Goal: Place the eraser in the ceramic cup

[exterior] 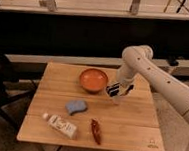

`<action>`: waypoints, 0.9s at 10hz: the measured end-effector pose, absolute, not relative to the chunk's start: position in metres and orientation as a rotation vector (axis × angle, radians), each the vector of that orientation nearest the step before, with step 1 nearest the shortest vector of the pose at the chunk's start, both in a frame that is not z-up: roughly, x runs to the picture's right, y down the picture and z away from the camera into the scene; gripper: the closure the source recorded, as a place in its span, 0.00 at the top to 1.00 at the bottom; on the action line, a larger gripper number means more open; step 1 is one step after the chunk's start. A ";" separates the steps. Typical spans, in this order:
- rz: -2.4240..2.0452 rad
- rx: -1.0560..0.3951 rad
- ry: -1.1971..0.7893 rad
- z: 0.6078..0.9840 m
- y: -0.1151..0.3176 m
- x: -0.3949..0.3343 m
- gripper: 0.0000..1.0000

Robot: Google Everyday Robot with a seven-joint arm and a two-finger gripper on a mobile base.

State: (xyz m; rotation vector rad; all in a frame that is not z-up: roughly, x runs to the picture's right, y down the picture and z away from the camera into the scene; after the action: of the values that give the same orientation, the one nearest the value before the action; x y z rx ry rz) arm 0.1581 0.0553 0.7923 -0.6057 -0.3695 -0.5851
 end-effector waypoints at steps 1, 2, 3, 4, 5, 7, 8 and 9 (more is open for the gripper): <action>-0.587 -0.608 -0.371 0.792 0.055 0.158 0.24; -0.592 -0.609 -0.373 0.792 0.055 0.157 0.35; -0.596 -0.610 -0.376 0.792 0.055 0.155 0.44; -0.599 -0.610 -0.378 0.792 0.055 0.155 0.55; -0.600 -0.611 -0.379 0.792 0.055 0.154 0.64; -0.602 -0.613 -0.380 0.792 0.056 0.155 0.80; -0.603 -0.613 -0.379 0.791 0.056 0.155 0.80; -0.604 -0.614 -0.379 0.791 0.056 0.155 0.80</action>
State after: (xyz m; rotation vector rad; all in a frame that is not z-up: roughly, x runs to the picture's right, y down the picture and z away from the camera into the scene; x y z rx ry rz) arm 0.1546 0.0562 0.7913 -0.6140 -0.3789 -0.6040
